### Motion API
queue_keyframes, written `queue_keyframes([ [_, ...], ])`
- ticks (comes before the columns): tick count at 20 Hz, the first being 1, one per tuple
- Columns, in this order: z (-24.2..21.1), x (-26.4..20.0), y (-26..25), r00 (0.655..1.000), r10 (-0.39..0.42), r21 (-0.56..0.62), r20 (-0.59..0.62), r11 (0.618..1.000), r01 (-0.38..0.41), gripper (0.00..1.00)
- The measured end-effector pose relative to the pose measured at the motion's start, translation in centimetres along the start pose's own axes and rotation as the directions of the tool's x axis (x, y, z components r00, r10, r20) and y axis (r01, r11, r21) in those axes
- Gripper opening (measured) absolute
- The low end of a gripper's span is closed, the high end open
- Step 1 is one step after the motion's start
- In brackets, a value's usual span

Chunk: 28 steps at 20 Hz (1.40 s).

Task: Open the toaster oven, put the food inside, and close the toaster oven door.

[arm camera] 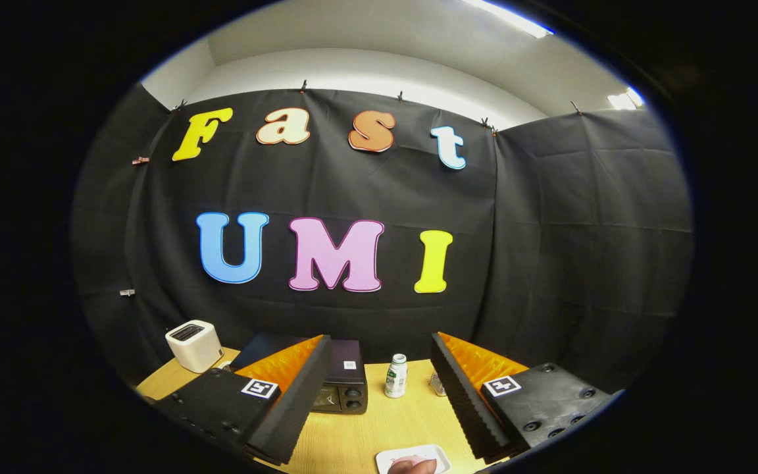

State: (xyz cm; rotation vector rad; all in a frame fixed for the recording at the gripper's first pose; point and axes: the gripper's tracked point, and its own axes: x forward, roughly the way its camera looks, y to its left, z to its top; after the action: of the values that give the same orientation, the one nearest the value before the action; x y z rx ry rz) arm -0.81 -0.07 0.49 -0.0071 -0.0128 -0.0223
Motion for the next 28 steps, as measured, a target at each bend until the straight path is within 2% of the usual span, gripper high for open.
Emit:
queue_keyframes([
  [5, -0.1, 0.6, 1.5, 1.000, 0.010, 0.010, -0.001, 1.000, -0.010, 0.97],
  [12, -2.1, 4.0, 9.4, 0.996, 0.086, 0.059, -0.035, 0.995, -0.083, 0.98],
  [16, -5.5, 6.8, 13.7, 0.986, 0.138, 0.066, -0.094, 0.989, -0.132, 0.98],
  [20, -9.7, 9.5, 16.6, 0.974, 0.155, 0.069, -0.166, 0.987, -0.146, 0.98],
  [24, -15.0, 12.3, 19.6, 0.946, 0.187, 0.073, -0.264, 0.982, -0.174, 0.98],
  [28, -19.8, 14.4, 21.2, 0.920, 0.187, 0.114, -0.344, 0.981, -0.157, 0.98],
])
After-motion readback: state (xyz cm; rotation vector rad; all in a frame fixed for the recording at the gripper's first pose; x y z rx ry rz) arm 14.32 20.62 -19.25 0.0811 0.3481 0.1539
